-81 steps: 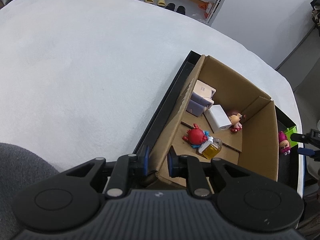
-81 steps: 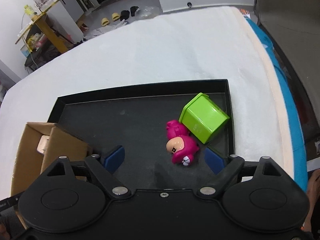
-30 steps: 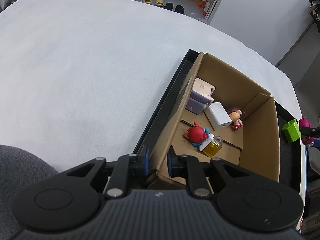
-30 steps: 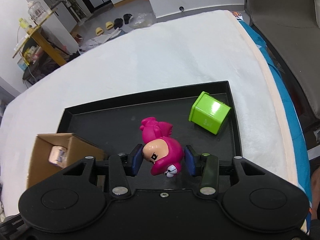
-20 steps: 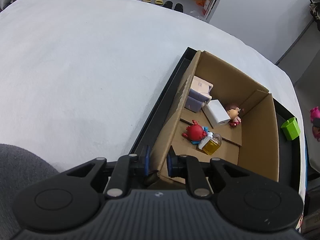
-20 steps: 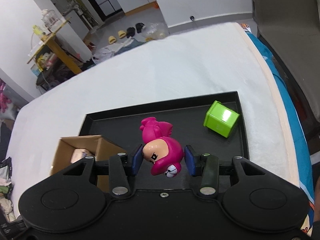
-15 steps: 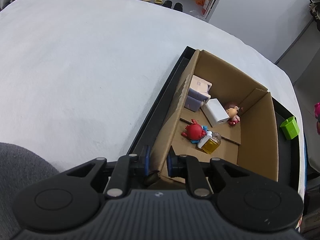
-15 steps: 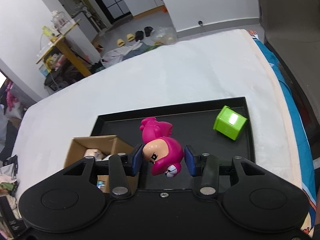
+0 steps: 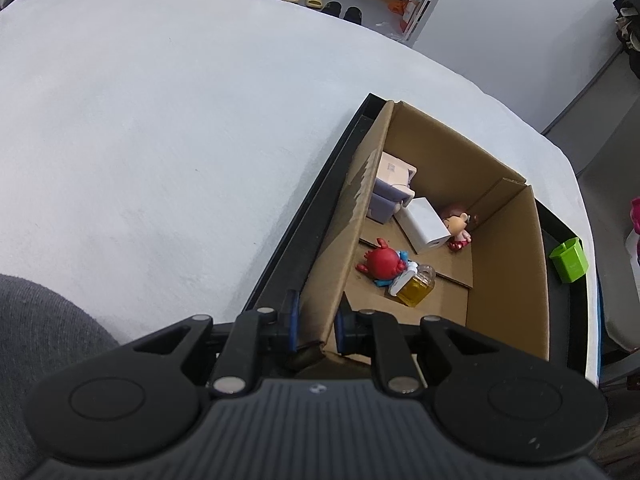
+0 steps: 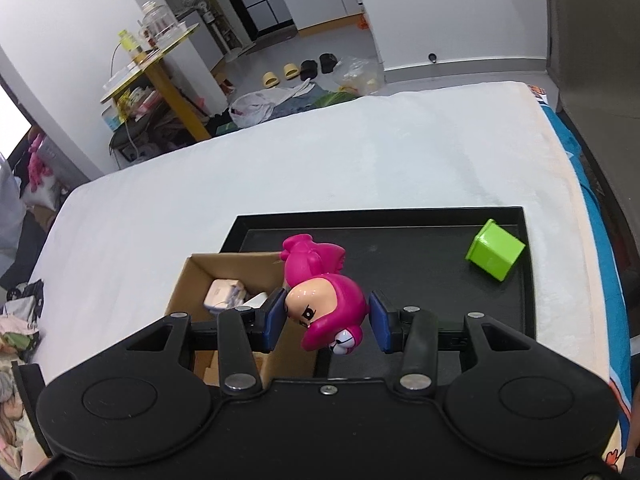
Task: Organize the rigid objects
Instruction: 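Lift the pink doll with the right gripper and carry it over the box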
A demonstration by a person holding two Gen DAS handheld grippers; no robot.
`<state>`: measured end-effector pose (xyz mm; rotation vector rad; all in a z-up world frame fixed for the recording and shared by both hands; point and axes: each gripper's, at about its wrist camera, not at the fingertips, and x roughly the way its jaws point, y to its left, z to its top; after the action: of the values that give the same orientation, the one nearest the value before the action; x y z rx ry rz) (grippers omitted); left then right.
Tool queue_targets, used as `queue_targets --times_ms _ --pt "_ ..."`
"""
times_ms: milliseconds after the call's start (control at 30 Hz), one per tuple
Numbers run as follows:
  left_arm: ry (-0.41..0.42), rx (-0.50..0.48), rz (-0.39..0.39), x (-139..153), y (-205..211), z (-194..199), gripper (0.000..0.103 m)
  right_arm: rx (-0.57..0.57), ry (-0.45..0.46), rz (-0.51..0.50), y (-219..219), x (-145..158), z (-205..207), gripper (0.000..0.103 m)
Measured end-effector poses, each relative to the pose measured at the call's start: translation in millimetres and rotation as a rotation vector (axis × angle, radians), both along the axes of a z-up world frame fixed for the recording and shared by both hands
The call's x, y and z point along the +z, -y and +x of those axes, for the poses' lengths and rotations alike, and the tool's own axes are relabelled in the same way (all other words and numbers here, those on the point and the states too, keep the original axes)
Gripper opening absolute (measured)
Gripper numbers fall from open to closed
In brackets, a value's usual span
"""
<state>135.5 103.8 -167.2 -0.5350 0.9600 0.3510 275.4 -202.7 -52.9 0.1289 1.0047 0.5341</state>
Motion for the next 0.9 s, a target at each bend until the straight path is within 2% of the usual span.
queue_targets --times_ms 433,900 --pt "0.014 0.000 -0.032 -2 -5 -1 0.017 0.037 -0.003 -0.021 -43 12 -16 0.044" --pt "0.033 -0.003 -0.067 -2 -11 -5 0.018 0.043 -0.041 -0.116 -82 -1 -25 0.044"
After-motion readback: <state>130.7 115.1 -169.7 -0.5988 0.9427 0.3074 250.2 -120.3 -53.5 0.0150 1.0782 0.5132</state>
